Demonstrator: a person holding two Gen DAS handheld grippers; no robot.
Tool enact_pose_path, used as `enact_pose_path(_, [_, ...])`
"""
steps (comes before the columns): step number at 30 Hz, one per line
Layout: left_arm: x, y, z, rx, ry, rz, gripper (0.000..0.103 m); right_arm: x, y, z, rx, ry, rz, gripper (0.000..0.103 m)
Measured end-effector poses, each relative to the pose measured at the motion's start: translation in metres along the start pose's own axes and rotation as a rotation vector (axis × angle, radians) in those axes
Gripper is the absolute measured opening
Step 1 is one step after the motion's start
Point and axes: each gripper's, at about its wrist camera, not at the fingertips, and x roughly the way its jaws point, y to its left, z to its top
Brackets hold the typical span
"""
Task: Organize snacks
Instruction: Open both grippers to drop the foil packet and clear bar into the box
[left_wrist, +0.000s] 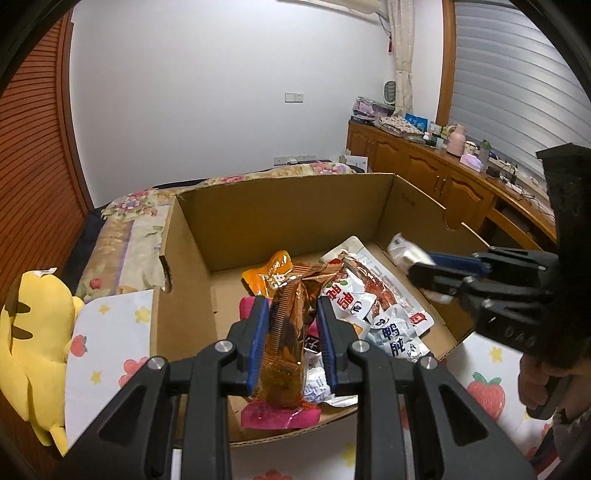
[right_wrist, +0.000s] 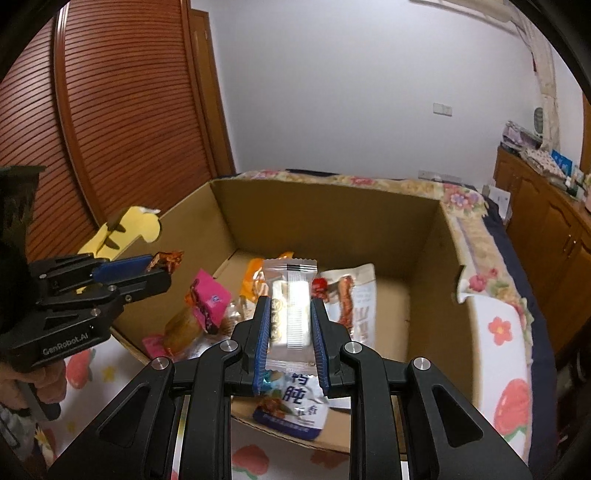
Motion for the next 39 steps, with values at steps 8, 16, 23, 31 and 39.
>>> enact_pose_path(8, [-0.001,0.0,-0.001,-0.004,0.0,0.001,0.043,0.012,0.013,-0.001,-0.016,0.021,0.016,0.021])
enact_pose_path(16, [-0.008,-0.003,-0.003,0.0,-0.021,0.017,0.053,0.006,0.014,-0.005,-0.011,-0.004,0.031,0.029])
enact_pose_path(23, [-0.018,-0.005,-0.003,0.002,-0.055,0.029,0.063,-0.007,0.013,-0.007,-0.01,-0.031,0.011,0.034])
enact_pose_path(31, [-0.038,-0.014,-0.008,0.019,-0.099,0.031,0.075,-0.038,0.01,-0.011,-0.008,-0.093,-0.016,0.041])
enact_pose_path(39, [-0.059,-0.03,-0.014,0.043,-0.157,0.052,0.09,-0.077,0.008,-0.019,-0.004,-0.174,-0.078,0.067])
